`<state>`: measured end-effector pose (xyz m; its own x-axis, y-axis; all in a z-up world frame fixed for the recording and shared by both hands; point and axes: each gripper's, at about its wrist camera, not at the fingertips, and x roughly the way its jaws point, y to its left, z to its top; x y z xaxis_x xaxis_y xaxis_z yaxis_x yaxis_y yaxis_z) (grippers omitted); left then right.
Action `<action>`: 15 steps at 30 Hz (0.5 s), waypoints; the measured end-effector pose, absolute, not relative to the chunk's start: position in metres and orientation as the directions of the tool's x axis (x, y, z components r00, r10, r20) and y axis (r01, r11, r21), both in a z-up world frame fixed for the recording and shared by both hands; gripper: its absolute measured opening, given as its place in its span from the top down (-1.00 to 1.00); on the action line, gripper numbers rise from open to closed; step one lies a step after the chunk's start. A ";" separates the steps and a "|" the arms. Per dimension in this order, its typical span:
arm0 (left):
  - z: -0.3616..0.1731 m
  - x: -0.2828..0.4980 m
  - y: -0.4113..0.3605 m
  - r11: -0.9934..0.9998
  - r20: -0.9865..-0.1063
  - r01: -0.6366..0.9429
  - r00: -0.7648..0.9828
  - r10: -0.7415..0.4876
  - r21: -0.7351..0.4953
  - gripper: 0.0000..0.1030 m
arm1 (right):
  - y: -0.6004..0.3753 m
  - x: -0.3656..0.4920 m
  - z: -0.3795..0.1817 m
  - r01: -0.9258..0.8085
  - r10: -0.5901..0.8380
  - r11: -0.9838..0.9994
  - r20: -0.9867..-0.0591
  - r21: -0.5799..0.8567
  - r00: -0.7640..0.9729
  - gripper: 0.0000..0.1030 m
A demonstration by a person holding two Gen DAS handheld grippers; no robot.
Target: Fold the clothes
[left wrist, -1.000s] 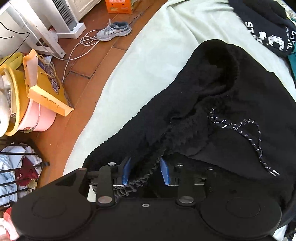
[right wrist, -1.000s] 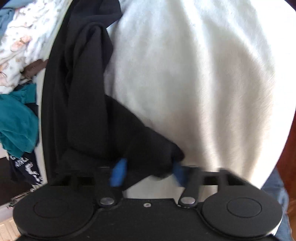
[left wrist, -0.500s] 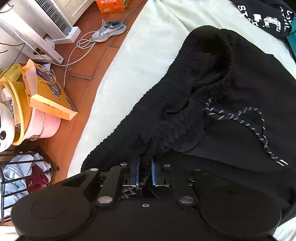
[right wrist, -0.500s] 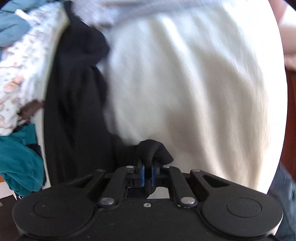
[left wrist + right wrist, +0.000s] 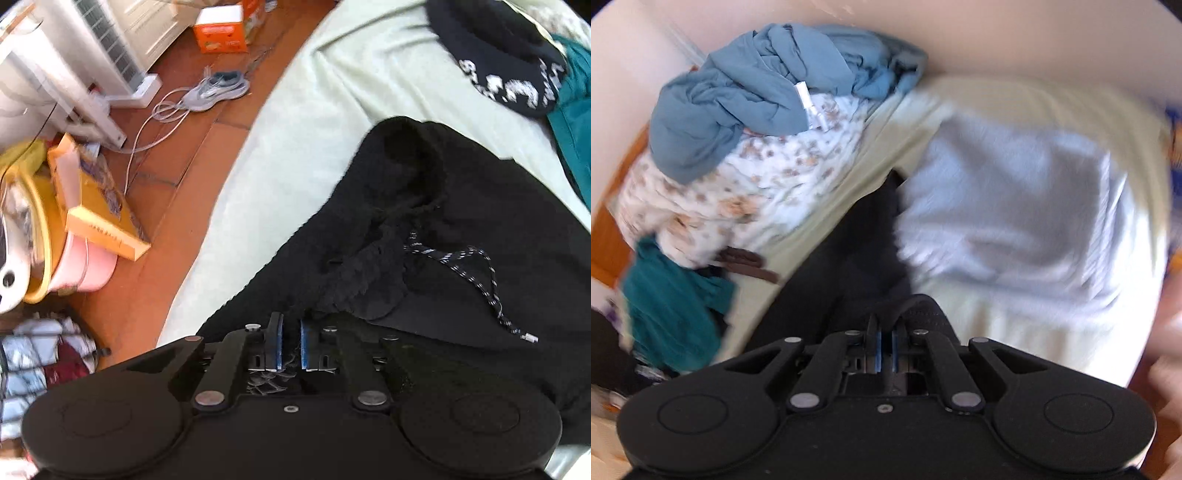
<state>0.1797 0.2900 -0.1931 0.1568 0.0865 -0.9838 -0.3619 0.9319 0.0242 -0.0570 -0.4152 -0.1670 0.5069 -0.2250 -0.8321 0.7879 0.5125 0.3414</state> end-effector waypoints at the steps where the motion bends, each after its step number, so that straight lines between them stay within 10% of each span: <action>1: -0.194 0.180 0.290 0.933 -0.984 -0.358 0.154 0.093 0.033 0.78 | -0.423 -0.062 -0.171 0.792 -0.243 0.524 -0.837 0.313 0.491 0.92; 6: -0.200 0.191 0.287 0.929 -0.980 -0.369 0.167 0.109 0.040 0.75 | -0.439 -0.079 -0.236 0.851 -0.231 0.499 -0.921 0.164 0.313 0.86; 15: -0.209 0.197 0.282 0.918 -0.979 -0.390 0.147 0.141 0.074 0.44 | -0.430 -0.136 -0.260 0.915 -0.205 0.379 -0.952 0.138 0.229 -0.06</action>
<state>0.1972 0.2823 -0.2090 0.1473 0.1414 -0.9789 -0.3896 0.9180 0.0740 -0.1355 -0.4304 -0.2600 0.2288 -0.2046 -0.9517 0.9150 0.3791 0.1384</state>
